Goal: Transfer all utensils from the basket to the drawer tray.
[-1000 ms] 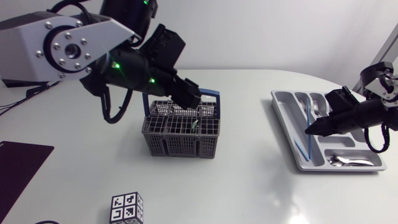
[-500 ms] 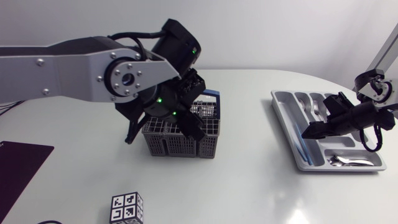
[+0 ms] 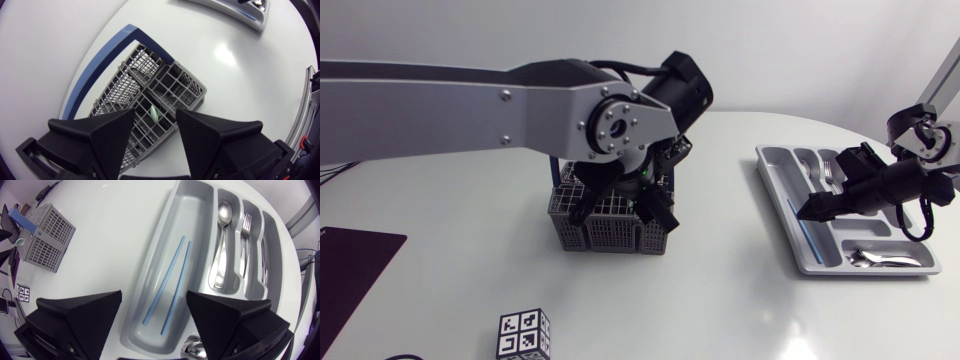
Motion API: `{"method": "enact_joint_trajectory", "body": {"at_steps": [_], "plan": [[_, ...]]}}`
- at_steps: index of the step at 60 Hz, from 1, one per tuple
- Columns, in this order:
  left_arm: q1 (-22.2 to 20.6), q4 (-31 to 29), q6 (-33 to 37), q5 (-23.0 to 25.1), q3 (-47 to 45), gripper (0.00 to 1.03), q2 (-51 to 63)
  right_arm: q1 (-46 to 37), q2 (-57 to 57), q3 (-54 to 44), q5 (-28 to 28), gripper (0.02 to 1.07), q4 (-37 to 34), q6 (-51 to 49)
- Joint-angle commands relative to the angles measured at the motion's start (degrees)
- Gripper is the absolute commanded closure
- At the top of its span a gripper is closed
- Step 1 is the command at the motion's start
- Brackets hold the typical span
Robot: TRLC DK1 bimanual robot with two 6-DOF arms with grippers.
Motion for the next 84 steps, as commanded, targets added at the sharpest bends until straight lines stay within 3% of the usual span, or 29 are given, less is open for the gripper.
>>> {"method": "enact_joint_trajectory", "body": {"at_steps": [1, 25, 63, 84], "plan": [[-0.78, -1.22, -0.68, -2.4, 2.08, 0.46, 2.24, 0.38, -0.75, -1.5, 0.33, 0.12, -0.44, 0.92], [-0.52, -1.57, -1.3, -8.55, 3.04, 0.46, 5.76, 0.3, -0.92, -2.91, 0.06, 0.12, 0.79, 0.4], [0.8, -1.92, -1.82, -8.64, 2.87, 1.0, 7.52, -0.14, -1.89, -3.96, 0.15, 0.11, 1.58, -0.13], [0.98, -4.3, -1.38, -8.64, 3.83, 1.0, 3.48, 0.21, -3.03, -4.49, 0.15, 0.11, 1.32, -0.4]]}}
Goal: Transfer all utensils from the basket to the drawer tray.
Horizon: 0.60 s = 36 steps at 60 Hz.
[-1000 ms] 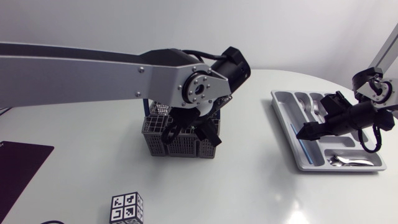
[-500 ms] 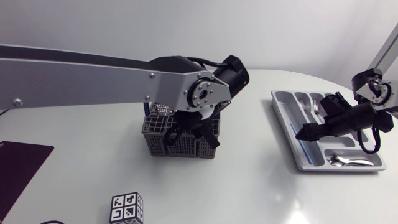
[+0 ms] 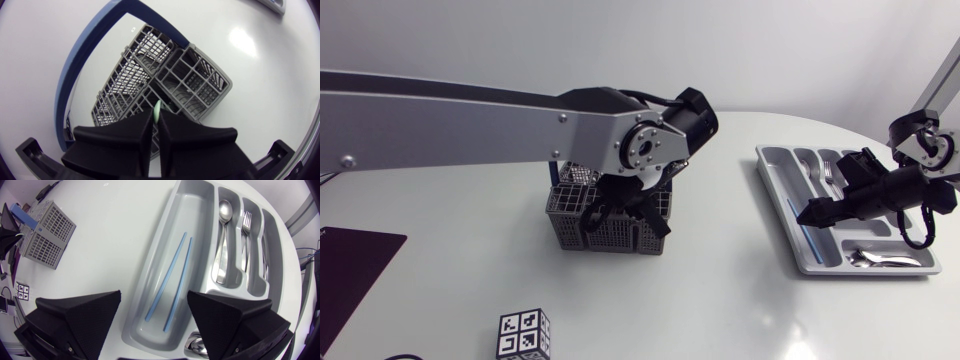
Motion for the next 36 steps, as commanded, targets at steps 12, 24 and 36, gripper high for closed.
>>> {"method": "enact_joint_trajectory", "body": {"at_steps": [12, 24, 36], "plan": [[0.47, -2.18, -0.95, -0.82, 1.16, 1.0, -5.28, 0.54, -1.86, -1.72, 0.15, 0.11, -0.35, -0.26], [-0.23, -2.09, -1.12, -0.82, 0.64, 1.0, -8.36, 0.62, -3.35, -2.07, 0.15, 0.11, -0.52, -0.44], [-1.55, -2.0, -0.95, -2.05, -0.15, 1.0, -11.35, 0.71, -5.9, -2.16, 0.15, 0.11, -1.4, -0.44]]}}
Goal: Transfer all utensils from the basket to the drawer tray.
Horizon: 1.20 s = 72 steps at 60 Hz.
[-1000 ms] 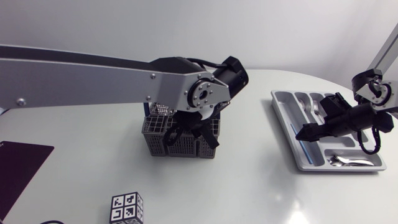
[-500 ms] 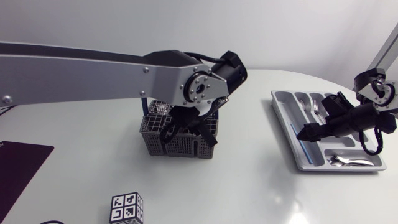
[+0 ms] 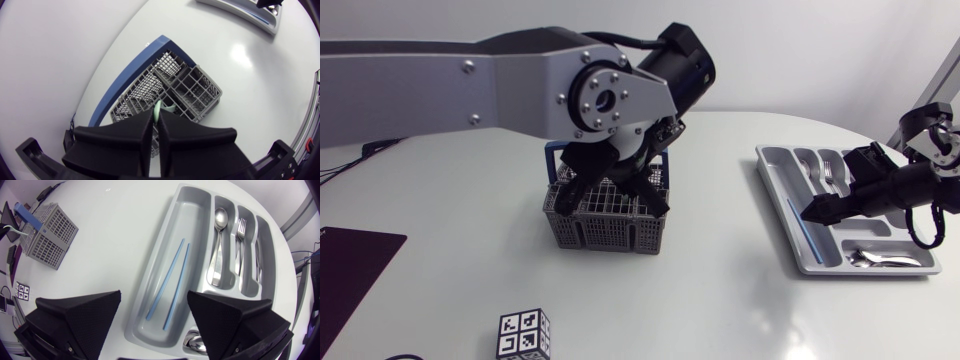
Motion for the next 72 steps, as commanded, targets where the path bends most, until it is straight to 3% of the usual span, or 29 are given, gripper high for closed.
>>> {"method": "enact_joint_trajectory", "body": {"at_steps": [1, 22, 41, 44, 58, 72], "plan": [[-0.74, -0.49, -0.86, -1.68, -0.48, 1.0, -2.56, 0.69, -2.12, -1.2, 0.15, 0.11, -1.1, -0.44], [-2.15, -0.23, 0.11, -1.94, -1.89, 1.0, -8.27, 3.15, -10.12, -2.51, -1.17, 0.11, -2.41, -0.44], [-2.41, 0.3, -0.59, -0.18, -1.98, 1.0, -11.97, 11.33, -23.83, -4.97, -6.88, 0.1, -4.0, -1.32], [-2.15, 0.3, -1.56, 2.63, -1.71, 1.0, -12.14, 14.58, -26.91, -5.5, -7.14, 0.1, -4.43, -1.14], [3.22, -3.04, -8.15, 24.78, 2.07, 1.0, -9.68, 30.05, -32.53, -5.15, -6.09, 0.1, -4.87, 3.43], [8.93, -6.73, -12.55, 43.41, 5.49, 1.0, -5.46, 41.21, -30.69, -5.94, -0.2, 0.1, -0.39, 6.77]]}}
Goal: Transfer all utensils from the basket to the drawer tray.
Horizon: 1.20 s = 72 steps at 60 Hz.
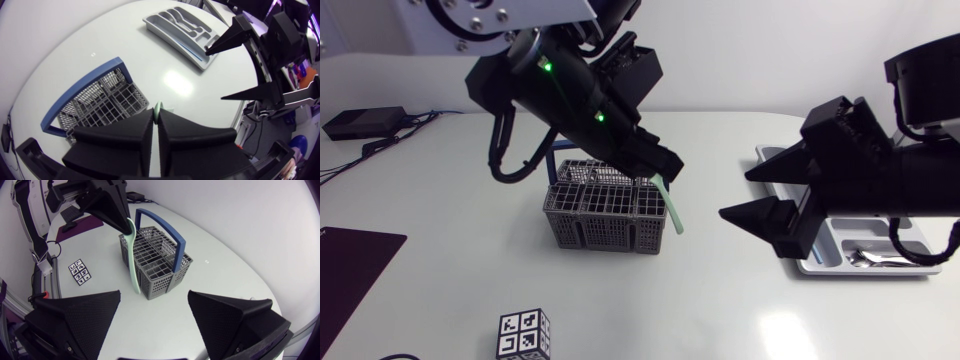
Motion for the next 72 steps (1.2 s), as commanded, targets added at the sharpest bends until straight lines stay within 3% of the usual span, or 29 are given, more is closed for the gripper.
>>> {"method": "enact_joint_trajectory", "body": {"at_steps": [1, 17, 26, 39, 48, 53, 61, 66, 72], "plan": [[2.09, -1.86, -2.87, 5.19, 3.05, 1.0, 2.91, 2.94, 1.86, -1.4, 2.18, 0.1, 2.17, 2.27], [4.81, -3.62, -4.98, 14.68, 4.72, 1.0, 6.16, 14.37, 10.12, -0.17, 14.4, 0.14, 9.29, 4.64], [5.96, -4.23, -5.59, 17.06, 5.16, 1.0, 7.04, 16.91, 13.64, 1.42, 18.53, 0.17, 11.05, 5.08], [6.22, -4.5, -5.85, 19.17, 5.33, 1.0, 7.83, 17.79, 14.78, 2.65, 19.59, 0.37, 11.31, 4.99], [6.22, -4.59, -5.85, 19.78, 5.42, 1.0, 8.27, 18.23, 15.05, 2.91, 20.64, 0.56, 12.01, 4.81], [6.13, -4.67, -5.85, 19.78, 5.33, 1.0, 8.27, 18.41, 15.22, 3.0, 21.08, 0.68, 12.01, 4.64], [6.13, -4.67, -5.77, 19.87, 5.24, 1.0, 8.18, 18.41, 15.4, 2.91, 21.08, 0.99, 12.01, 4.55], [6.13, -4.67, -5.77, 19.96, 5.33, 0.99, 8.01, 18.5, 15.4, 2.74, 21.08, 1.0, 12.01, 4.29], [6.13, -4.76, -5.77, 19.96, 5.33, 0.9, 7.74, 18.5, 15.31, 2.38, 20.99, 1.0, 11.84, 4.2]]}}
